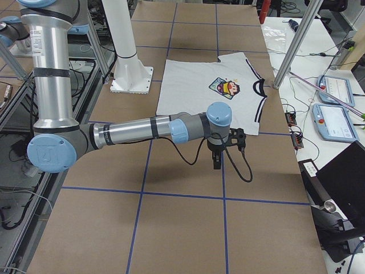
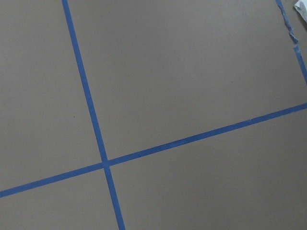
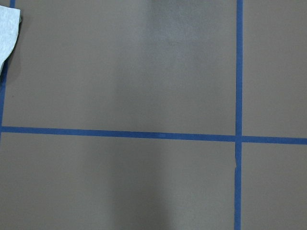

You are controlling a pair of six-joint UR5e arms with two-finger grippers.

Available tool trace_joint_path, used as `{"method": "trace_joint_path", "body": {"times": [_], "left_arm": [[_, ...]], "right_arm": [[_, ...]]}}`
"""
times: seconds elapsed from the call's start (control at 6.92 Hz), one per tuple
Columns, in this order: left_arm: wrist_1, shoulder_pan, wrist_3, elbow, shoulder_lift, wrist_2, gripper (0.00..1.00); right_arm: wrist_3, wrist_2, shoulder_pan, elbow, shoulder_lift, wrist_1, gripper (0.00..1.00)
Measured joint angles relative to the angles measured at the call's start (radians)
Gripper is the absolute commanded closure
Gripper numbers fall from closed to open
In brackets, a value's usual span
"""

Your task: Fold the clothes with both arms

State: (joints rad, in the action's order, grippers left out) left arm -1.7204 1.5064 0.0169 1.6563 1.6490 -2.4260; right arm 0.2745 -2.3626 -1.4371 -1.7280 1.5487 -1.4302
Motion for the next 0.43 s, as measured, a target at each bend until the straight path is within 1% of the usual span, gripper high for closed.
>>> {"method": "trace_joint_path", "body": {"times": [0.14,0.29,0.43], "left_arm": [[0.002,0.0,-0.001,0.008,0.002,-0.004,0.0],[0.003,-0.001,-0.001,0.012,0.003,-0.006,0.0],[0.001,-0.001,-0.002,0.015,0.004,-0.007,0.0]], "right_arm": [[0.015,0.02,0.014,0.02,-0.011,0.075,0.0],[0.049,0.046,0.044,0.071,-0.043,0.166,0.0],[0.11,0.064,0.09,0.158,-0.11,0.255,0.0]]}}
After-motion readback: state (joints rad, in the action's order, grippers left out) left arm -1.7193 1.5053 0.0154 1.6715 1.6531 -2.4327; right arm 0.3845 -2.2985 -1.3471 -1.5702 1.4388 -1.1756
